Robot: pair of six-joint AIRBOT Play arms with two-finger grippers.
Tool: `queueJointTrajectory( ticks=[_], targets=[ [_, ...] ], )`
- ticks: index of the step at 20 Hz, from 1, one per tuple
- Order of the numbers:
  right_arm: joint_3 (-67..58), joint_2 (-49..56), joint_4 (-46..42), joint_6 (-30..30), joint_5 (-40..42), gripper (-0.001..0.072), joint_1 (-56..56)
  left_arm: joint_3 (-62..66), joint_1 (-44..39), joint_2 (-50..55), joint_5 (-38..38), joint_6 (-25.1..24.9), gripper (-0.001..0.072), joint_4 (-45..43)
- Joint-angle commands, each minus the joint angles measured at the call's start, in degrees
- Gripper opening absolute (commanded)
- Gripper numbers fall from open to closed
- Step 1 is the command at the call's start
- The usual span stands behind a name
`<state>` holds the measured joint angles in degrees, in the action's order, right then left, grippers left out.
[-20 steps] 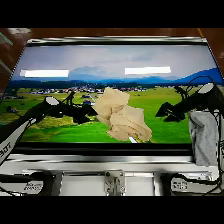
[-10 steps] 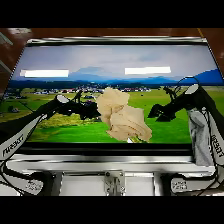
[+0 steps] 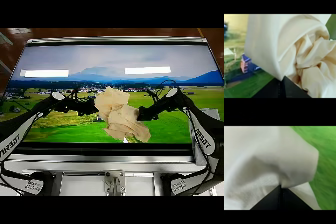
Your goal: Fold the shirts.
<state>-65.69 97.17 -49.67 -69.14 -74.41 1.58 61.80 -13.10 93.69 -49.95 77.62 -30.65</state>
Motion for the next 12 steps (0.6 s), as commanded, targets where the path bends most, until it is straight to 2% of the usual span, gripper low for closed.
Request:
queueJointTrajectory(
  ticks=[1, 4, 7, 12],
  targets=[
    [-1.0, -1.2, -0.5, 2.5, -1.3, 0.0061, 1.2, 0.7, 1.4, -3.2, 0.5, -1.8, 0.0036, -2.7],
    [-5.6, -9.1, -4.8, 4.0, -4.3, 0.006, -0.5, 4.9, 2.9, -10.0, 0.6, -0.8, 0.0035, -8.2],
    [-14.4, -20.1, -7.6, 5.0, -4.7, 0.006, -1.5, 12.7, 4.2, -18.6, 2.3, -1.6, 0.0035, -8.4],
    [-29.2, -35.8, -8.8, 4.7, 2.9, 0.0059, -1.5, 31.2, 5.5, -30.6, 2.6, -2.2, 0.0036, -8.8]
  ],
)
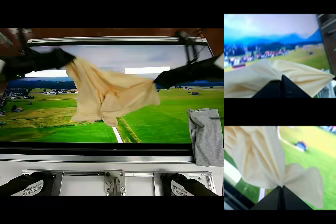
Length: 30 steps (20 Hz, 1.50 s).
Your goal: Fold the shirts.
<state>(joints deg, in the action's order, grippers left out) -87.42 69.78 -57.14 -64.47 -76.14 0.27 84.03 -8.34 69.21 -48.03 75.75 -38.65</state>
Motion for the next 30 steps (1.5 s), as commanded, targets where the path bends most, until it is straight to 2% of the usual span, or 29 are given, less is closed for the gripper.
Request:
queueJointTrajectory(
  ticks=[1, 5, 9, 11, 14, 16, 17, 20, 22, 24, 26, 28, 30],
  targets=[
    [-9.6, -10.9, -1.4, -0.3, 6.1, 0.0059, -0.2, 12.9, 1.0, -8.0, 0.7, -0.4, 0.0036, -0.9],
    [-18.1, -19.0, -4.8, -2.0, 10.7, 0.0059, -0.2, 25.3, 1.8, -14.2, 0.7, -0.7, 0.0037, -0.9],
    [-21.2, -24.2, -9.2, -3.9, 11.2, 0.0059, -0.2, 28.6, 1.8, -20.2, -0.1, -0.7, 0.0037, -1.2],
    [-21.2, -25.4, -12.2, -4.8, 11.5, 0.0059, -0.2, 28.6, 1.8, -21.8, -4.7, 1.7, 0.0037, -4.7],
    [-21.1, -24.5, -17.8, -6.6, 10.7, 0.0059, -0.2, 28.3, 1.8, -22.0, -17.4, 7.7, 0.0037, -18.7],
    [-21.1, -21.7, -20.5, -9.0, 5.6, 0.006, -0.2, 25.4, 1.8, -21.9, -25.9, 12.3, 0.0037, -29.9],
    [-21.1, -19.4, -20.4, -9.3, 0.4, 0.0059, -0.2, 22.5, 1.8, -21.9, -29.2, 14.0, 0.0037, -33.8],
    [-18.9, -10.6, -18.1, -10.5, -9.2, 0.006, -0.2, 10.0, 1.8, -21.9, -32.9, 16.7, 0.0037, -36.4],
    [-15.0, -4.1, -16.3, -10.5, -6.7, 0.006, -0.2, -1.0, 1.8, -21.6, -30.9, 18.6, 0.0037, -36.4],
    [-12.0, 3.3, -15.2, -10.8, 1.1, 0.006, -0.2, -12.5, 1.8, -20.7, -24.1, 20.8, 0.0037, -36.3],
    [-11.1, 11.4, -12.0, -14.4, 9.6, 0.006, -0.2, -21.9, 1.8, -18.6, -14.7, 23.6, 0.0038, -35.2],
    [-11.1, 18.6, -5.9, -22.1, 15.0, 0.006, 0.1, -28.3, 1.8, -14.9, -5.3, 24.7, 0.0038, -31.0],
    [-11.1, 24.6, -1.9, -23.7, 17.1, 0.006, 1.5, -31.8, 1.8, -9.9, 2.8, 24.6, 0.0039, -26.9]
  ],
)
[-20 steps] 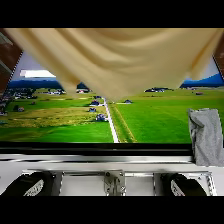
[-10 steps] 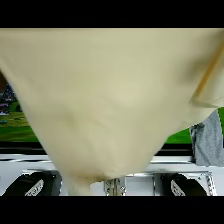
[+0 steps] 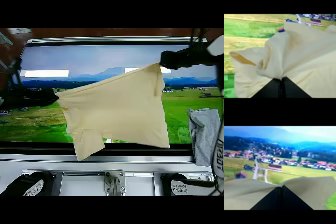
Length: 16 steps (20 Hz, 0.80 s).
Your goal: Fold the shirts.
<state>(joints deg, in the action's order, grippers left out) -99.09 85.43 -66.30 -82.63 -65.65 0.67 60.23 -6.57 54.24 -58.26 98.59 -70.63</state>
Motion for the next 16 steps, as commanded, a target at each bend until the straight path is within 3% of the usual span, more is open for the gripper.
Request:
queueJointTrajectory(
  ticks=[1, 6, 7, 8, 9, 11, 14, 16],
  targets=[
    [0.6, 11.4, 7.3, -5.5, 6.6, 0.006, 2.1, -8.4, 0.0, 8.1, 16.1, 1.8, 0.0039, 6.3],
    [0.6, 18.1, 7.3, -6.1, 5.3, 0.0088, 6.4, -8.4, 0.1, 19.7, 20.8, 1.8, 0.0069, 11.8],
    [0.6, 17.9, 7.4, -6.1, 5.5, 0.0287, 6.8, -8.4, 0.3, 20.6, 20.7, 1.8, 0.0234, 12.2],
    [0.6, 17.1, 7.2, -4.8, 4.9, 0.0636, 6.6, -8.3, 1.2, 20.7, 20.5, 1.7, 0.0448, 12.2],
    [0.2, 16.0, 6.8, -3.2, 2.5, 0.0678, 5.9, -7.6, 2.9, 20.5, 18.5, 1.6, 0.0611, 12.0],
    [-1.3, 12.7, 1.2, 0.1, -5.4, 0.0677, 3.2, -4.4, 9.0, 20.0, 8.6, -0.8, 0.0629, 10.7],
    [-1.1, 7.4, -10.7, 1.9, -22.6, 0.0677, -5.3, -1.4, 19.9, 18.1, -9.2, -12.0, 0.0629, 8.2],
    [2.0, 5.1, -7.8, 1.9, -30.8, 0.0677, -13.4, -3.8, 26.1, 16.7, -18.8, -17.6, 0.063, 7.6]
  ],
)
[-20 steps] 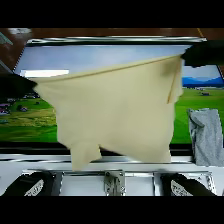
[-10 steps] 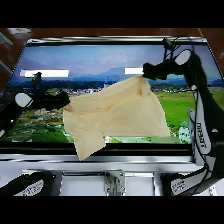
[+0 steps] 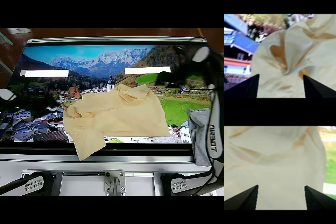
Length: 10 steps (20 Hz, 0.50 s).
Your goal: Fold the shirts.
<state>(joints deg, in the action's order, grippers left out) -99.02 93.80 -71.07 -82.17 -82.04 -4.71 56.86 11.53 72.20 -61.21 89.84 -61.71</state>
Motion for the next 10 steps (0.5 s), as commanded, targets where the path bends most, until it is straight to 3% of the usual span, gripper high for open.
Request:
queueJointTrajectory(
  ticks=[1, 4, 7, 10],
  targets=[
    [5.2, -4.6, 0.0, 1.4, -15.8, 0.0677, -11.9, -3.2, 10.5, -1.8, -18.3, -10.2, 0.0639, -1.3],
    [17.6, -9.8, 6.7, 1.6, -12.5, 0.0677, -18.8, -14.6, 12.8, -2.2, -15.3, -11.5, 0.0657, 2.3],
    [26.0, -13.2, 10.6, 3.7, -7.3, 0.0677, -20.6, -23.4, 9.4, -2.1, -5.3, -15.6, 0.0656, 12.7],
    [27.5, -13.4, 12.2, 3.9, -5.1, 0.0677, -20.4, -26.9, 2.8, -1.9, 5.0, -15.8, 0.0652, 17.6]
  ],
)
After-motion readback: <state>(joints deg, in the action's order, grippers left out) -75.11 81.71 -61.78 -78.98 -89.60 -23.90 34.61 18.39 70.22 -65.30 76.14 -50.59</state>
